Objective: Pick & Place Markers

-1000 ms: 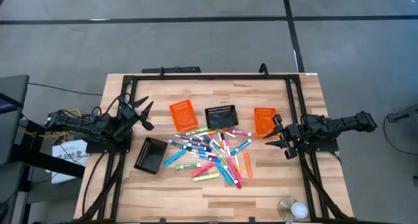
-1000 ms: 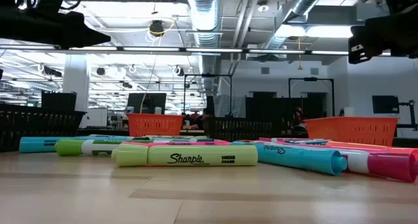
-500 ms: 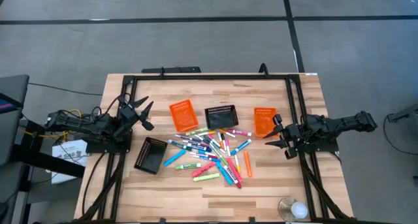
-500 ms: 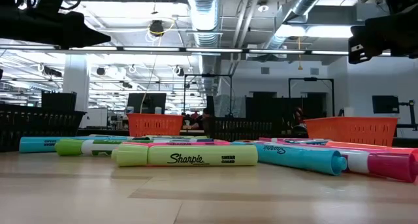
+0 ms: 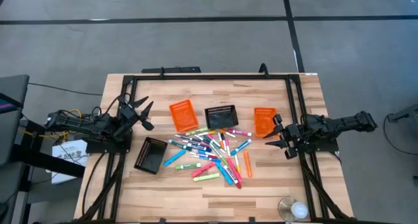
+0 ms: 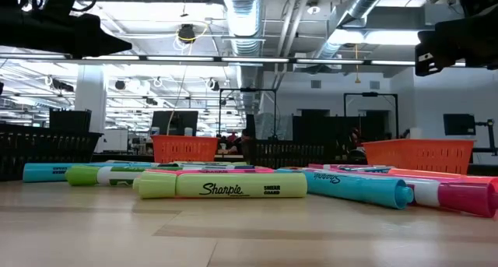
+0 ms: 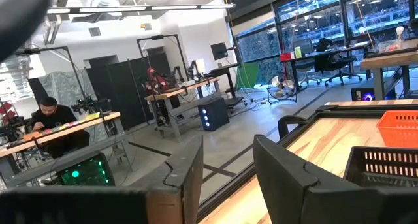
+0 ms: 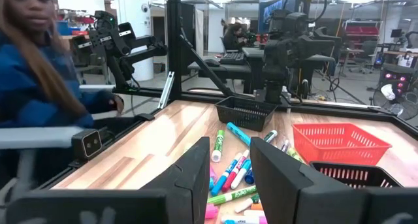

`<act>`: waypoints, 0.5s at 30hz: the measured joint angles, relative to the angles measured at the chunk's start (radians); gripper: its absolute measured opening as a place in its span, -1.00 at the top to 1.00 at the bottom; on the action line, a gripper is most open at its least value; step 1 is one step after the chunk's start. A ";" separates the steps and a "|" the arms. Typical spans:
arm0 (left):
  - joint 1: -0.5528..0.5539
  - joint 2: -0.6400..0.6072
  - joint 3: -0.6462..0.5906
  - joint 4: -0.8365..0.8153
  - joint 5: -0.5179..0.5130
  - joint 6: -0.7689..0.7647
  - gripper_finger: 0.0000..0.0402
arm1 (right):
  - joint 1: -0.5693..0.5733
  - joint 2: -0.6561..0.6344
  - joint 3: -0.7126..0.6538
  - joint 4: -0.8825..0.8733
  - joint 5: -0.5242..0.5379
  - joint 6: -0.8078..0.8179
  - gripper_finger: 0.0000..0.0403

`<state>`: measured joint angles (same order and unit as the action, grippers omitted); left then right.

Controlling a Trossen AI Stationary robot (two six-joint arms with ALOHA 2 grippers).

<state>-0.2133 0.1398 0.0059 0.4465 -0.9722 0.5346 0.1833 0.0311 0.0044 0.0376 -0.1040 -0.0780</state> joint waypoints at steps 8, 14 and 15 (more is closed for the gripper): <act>0.000 0.000 0.000 0.000 0.000 0.000 0.35 | 0.000 0.000 0.000 0.000 0.000 0.000 0.50; 0.000 0.000 0.000 0.000 0.000 0.000 0.35 | 0.000 0.000 0.000 0.000 0.000 0.000 0.50; 0.000 0.000 0.000 0.001 0.000 0.008 0.35 | 0.000 0.000 0.000 0.000 0.000 0.000 0.50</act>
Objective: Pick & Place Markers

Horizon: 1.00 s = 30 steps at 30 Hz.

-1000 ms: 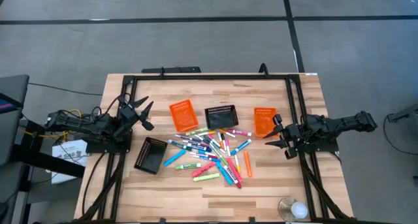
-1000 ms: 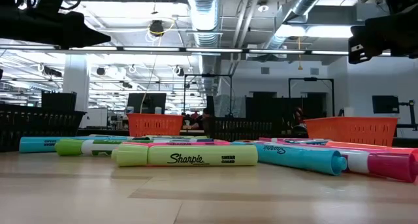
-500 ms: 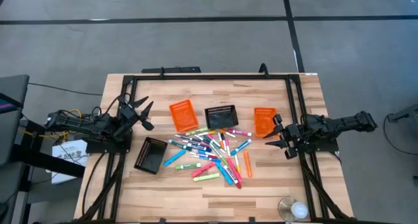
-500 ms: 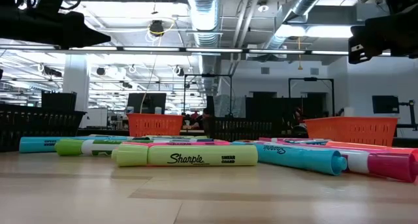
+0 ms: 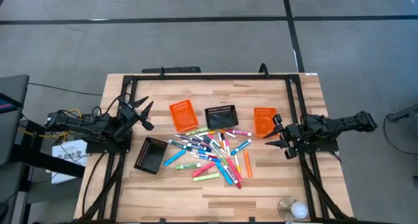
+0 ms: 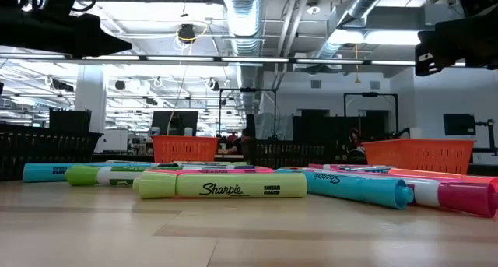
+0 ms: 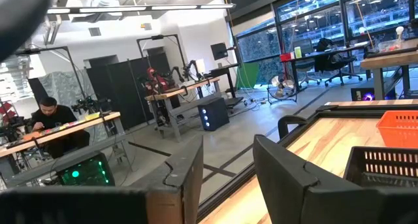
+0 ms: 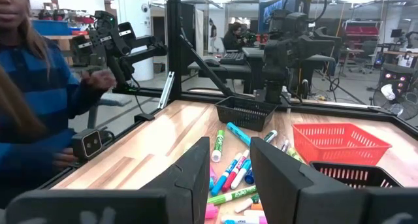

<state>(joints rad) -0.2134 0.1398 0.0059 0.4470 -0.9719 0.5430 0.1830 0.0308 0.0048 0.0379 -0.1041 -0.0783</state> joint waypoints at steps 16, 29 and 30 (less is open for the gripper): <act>0.000 0.000 0.000 0.008 0.031 -0.057 0.35 | 0.000 0.000 0.000 0.000 0.000 0.000 0.50; 0.000 0.000 0.000 0.033 0.134 -0.305 0.35 | -0.001 0.000 0.000 0.003 0.001 0.000 0.50; 0.000 0.000 0.000 0.034 0.134 -0.308 0.35 | -0.001 0.000 0.000 0.003 0.001 0.000 0.50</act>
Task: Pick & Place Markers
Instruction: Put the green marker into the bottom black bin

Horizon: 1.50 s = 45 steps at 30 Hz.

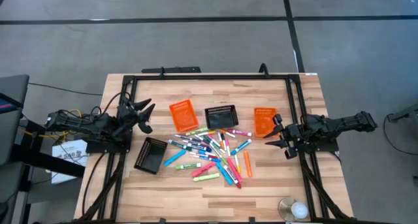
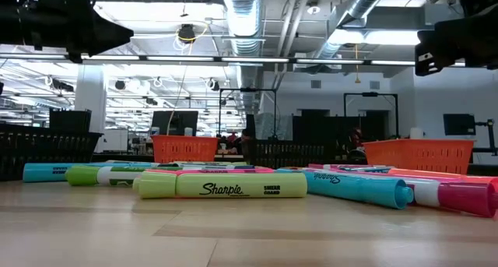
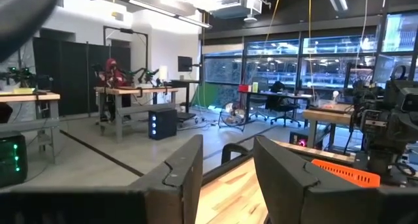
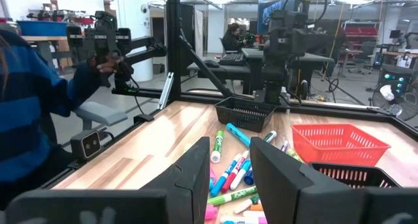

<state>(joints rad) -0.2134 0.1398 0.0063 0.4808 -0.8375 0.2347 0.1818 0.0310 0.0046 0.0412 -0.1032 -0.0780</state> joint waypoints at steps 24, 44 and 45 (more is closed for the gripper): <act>0.000 0.052 0.000 0.037 0.247 -0.098 0.35 | 0.000 0.000 0.000 0.321 0.032 -0.011 0.50; 0.000 0.845 0.425 -0.191 0.398 -0.256 0.35 | 0.000 0.208 0.073 0.630 0.253 -0.081 0.50; 0.000 0.879 0.458 -0.233 0.399 -0.267 0.35 | 0.000 0.256 0.084 0.650 0.242 -0.086 0.50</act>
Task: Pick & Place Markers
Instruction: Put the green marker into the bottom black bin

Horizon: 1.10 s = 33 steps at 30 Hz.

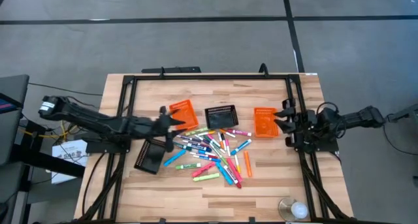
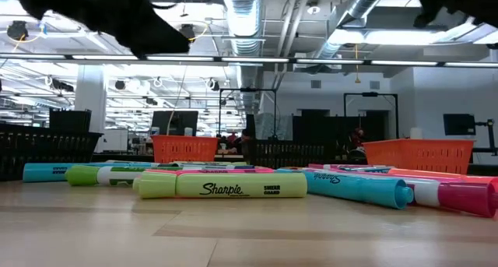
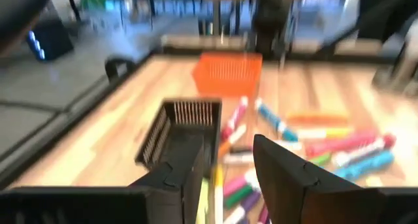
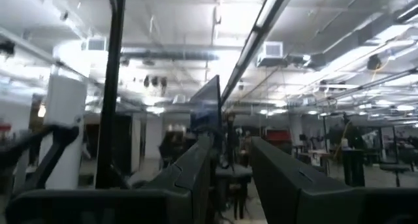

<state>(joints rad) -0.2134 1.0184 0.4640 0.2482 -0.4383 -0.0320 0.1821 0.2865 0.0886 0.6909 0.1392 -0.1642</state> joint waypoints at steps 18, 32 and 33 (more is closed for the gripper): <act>0.018 0.188 0.140 -0.488 0.155 -0.168 0.35 | -0.096 0.857 0.578 -0.354 -0.034 0.111 0.48; 0.036 0.433 0.137 -0.502 0.308 -0.154 0.35 | -0.185 1.157 0.745 -0.407 -0.033 0.165 0.11; 0.037 0.446 0.137 -0.502 0.308 -0.153 0.35 | -0.187 1.160 0.748 -0.407 -0.035 0.165 0.10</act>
<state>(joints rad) -0.1768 1.4642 0.6014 -0.2541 -0.1299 -0.1854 -0.0048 1.4465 0.8368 0.2843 0.1043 0.0010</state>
